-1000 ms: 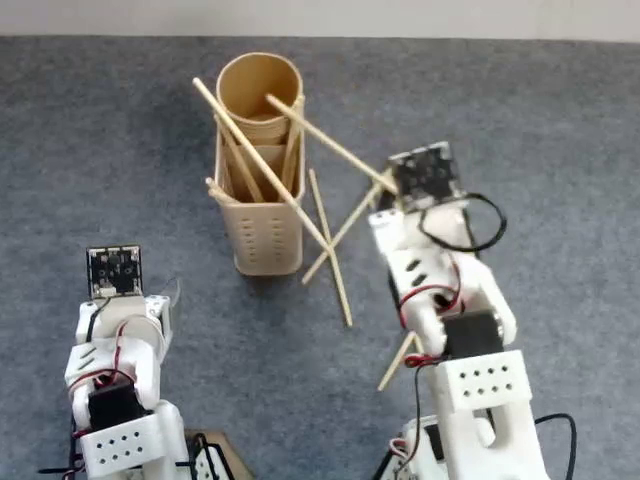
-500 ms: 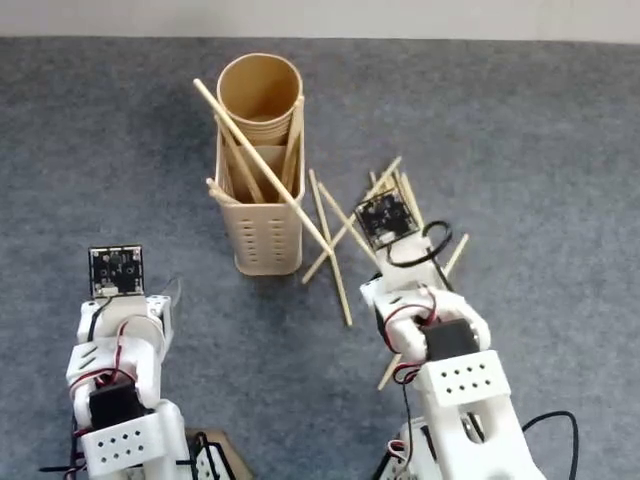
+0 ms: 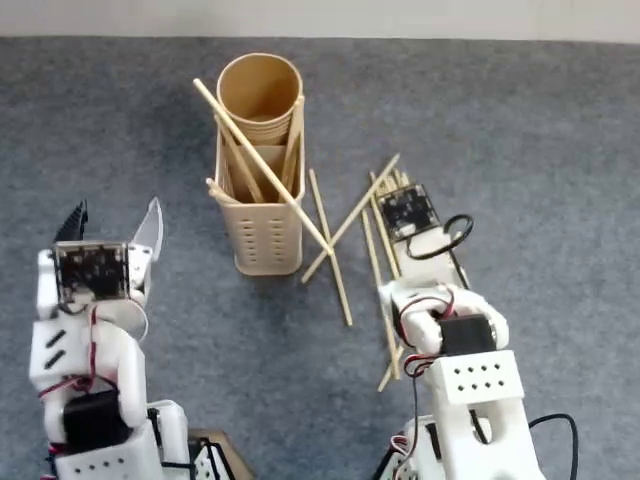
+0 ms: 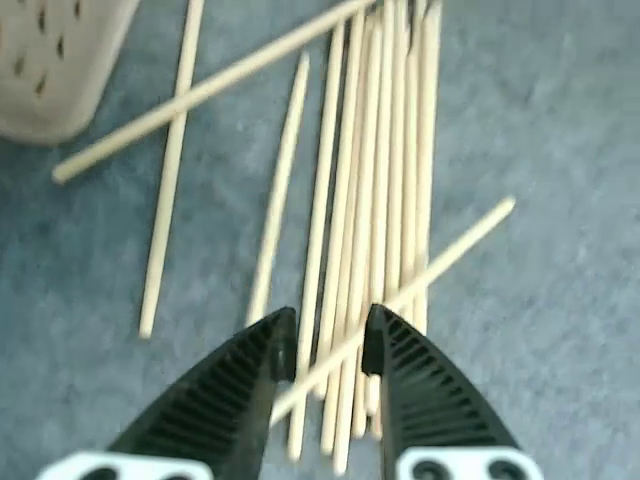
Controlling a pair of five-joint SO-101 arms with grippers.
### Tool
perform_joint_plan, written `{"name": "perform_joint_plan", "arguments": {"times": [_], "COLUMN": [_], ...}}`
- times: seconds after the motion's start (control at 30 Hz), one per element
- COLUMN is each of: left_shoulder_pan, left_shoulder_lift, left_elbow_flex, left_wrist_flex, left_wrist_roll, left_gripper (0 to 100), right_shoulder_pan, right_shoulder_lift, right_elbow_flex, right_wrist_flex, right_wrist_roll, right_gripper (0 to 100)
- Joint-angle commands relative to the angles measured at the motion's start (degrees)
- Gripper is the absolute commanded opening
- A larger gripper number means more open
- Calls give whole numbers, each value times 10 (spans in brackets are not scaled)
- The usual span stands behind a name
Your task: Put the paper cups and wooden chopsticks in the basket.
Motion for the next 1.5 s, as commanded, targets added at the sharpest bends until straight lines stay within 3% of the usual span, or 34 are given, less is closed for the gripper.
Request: {"name": "perform_joint_plan", "arguments": {"times": [0.0, 0.13, 0.23, 0.33, 0.4, 0.5, 0.63, 0.77, 1.1, 1.4, 1.47], "left_shoulder_pan": [9, 21, 58, 96, 102, 102, 120, 152, 157, 156, 156], "left_shoulder_lift": [160, 449, 675, 889, 1016, 1145, 1171, 1116, 1094, 1096, 1099], "left_elbow_flex": [-160, -492, -806, -1139, -1338, -1484, -1512, -1498, -1299, -1288, -1288], "left_wrist_flex": [18, 221, 401, 556, 622, 623, 622, 622, 571, 553, 552], "left_wrist_roll": [40, 142, 178, 207, 242, 298, 324, 324, 324, 323, 323], "left_gripper": [280, 279, 277, 277, 277, 277, 277, 277, 269, 4, 12], "right_shoulder_pan": [7, 7, 4, 7, 7, 3, 4, 4, 4, 4, 4], "right_shoulder_lift": [-6, -10, -11, -11, -12, -12, -12, -12, -12, -12, -12], "right_elbow_flex": [-23, 0, 64, 128, 157, 170, 172, 175, 175, 175, 175], "right_wrist_flex": [38, 39, -36, -109, -116, -120, -120, -153, -155, -155, -155], "right_wrist_roll": [6, -10, -64, -71, -71, -72, -72, -72, -72, -72, -72], "right_gripper": [120, 120, 120, 120, 120, 120, 120, 120, 120, 120, 120]}}
